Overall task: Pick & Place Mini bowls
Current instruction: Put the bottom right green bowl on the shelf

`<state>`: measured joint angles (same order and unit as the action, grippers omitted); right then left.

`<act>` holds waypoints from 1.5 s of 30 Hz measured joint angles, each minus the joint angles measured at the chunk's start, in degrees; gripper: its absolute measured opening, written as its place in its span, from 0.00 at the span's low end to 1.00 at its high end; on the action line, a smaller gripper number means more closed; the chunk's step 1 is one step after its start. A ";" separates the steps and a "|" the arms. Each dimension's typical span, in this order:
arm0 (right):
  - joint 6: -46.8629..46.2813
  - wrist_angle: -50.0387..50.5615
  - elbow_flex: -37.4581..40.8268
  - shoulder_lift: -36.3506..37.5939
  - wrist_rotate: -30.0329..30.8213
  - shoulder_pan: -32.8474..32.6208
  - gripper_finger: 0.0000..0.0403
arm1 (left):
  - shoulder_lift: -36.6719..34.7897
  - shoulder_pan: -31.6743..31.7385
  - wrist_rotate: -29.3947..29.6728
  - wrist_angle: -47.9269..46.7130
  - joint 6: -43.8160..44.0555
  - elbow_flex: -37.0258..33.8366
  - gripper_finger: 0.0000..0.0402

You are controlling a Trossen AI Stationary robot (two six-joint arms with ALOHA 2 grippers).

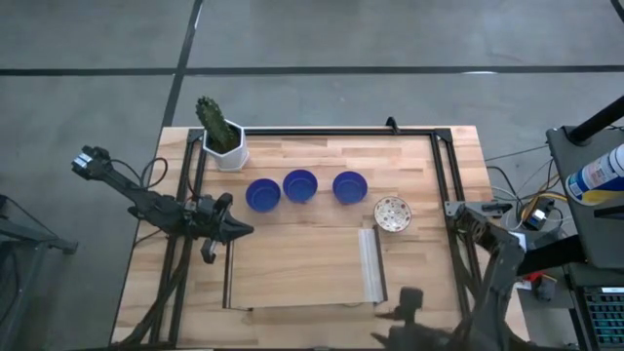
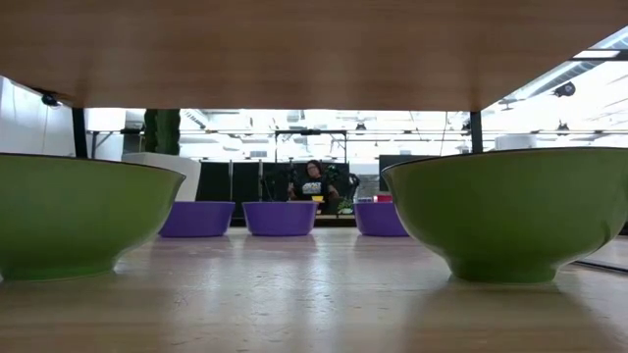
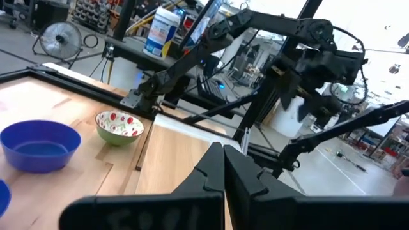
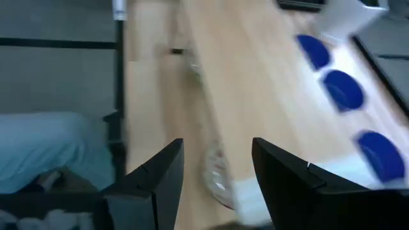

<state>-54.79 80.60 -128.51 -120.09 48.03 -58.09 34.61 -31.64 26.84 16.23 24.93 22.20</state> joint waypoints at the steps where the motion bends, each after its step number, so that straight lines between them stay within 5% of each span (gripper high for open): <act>1: 2.88 -3.30 0.88 -0.63 -0.30 -0.07 0.45 | 0.00 0.00 -0.04 -0.28 -0.05 0.00 0.00; 6: 9.51 -8.75 2.56 -5.66 -1.60 -0.56 0.37 | 0.02 0.00 -0.04 -0.75 -0.85 0.00 0.00; 14: 10.11 -9.06 1.05 -15.66 -1.49 -1.22 0.05 | 0.02 0.00 -0.10 -1.07 -0.80 0.00 0.00; 31: 14.18 -6.15 -2.16 -28.11 4.35 -0.72 0.02 | 0.00 0.02 -0.07 -1.06 -0.87 0.00 0.00; 38: 0.89 2.62 -2.08 -27.57 2.47 -0.78 0.02 | 0.02 0.00 -0.21 -1.09 -0.83 0.00 0.00; 45: -13.05 5.78 -2.62 -24.41 6.91 -4.64 0.02 | 0.02 0.00 -0.21 -1.25 -0.80 0.00 0.00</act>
<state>-67.84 86.38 -131.13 -144.51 54.94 -62.72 34.63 -31.64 26.63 14.97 24.13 22.20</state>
